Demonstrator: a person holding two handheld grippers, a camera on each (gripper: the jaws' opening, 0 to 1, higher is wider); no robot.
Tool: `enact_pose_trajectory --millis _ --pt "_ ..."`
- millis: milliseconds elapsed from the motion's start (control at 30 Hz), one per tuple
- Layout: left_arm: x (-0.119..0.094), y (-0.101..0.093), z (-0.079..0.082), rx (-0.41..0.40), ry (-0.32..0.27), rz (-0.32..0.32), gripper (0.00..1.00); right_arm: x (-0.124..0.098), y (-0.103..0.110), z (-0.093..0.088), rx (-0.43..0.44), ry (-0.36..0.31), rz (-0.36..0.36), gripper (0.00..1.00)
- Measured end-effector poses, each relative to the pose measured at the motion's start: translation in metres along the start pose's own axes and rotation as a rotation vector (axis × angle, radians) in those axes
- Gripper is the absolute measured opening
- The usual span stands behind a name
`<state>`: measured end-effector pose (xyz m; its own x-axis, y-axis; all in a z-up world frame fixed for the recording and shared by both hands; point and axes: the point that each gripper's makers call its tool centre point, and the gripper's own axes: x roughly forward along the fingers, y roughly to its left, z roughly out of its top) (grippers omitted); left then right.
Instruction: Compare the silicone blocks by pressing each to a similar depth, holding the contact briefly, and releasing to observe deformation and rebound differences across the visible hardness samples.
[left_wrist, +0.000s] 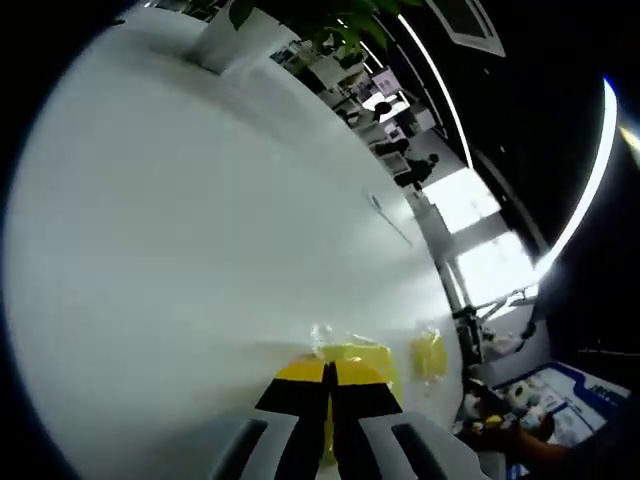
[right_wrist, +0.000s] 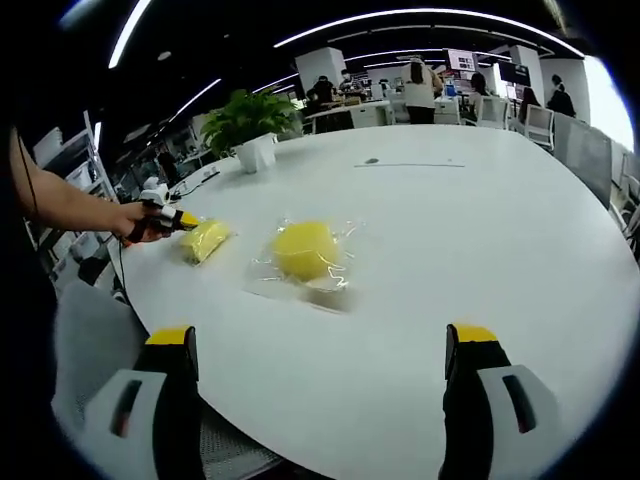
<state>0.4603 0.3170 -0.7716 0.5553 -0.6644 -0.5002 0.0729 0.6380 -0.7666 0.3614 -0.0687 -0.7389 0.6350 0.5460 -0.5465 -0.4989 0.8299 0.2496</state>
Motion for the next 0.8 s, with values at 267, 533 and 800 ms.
enact_pose_trajectory --millis 267,533,800 --pt "0.001 -0.009 -0.002 0.046 0.003 0.001 0.0 -0.004 -0.007 -0.001 0.011 -0.008 -0.036 0.96" --pt "-0.002 -0.044 0.014 0.19 -0.072 -0.044 0.0 -0.005 -0.005 0.002 0.016 -0.024 -0.028 0.96" --pt "-0.015 -0.067 0.04 0.251 -0.187 -0.073 0.0 -0.009 0.002 0.006 0.005 -0.042 -0.021 0.96"
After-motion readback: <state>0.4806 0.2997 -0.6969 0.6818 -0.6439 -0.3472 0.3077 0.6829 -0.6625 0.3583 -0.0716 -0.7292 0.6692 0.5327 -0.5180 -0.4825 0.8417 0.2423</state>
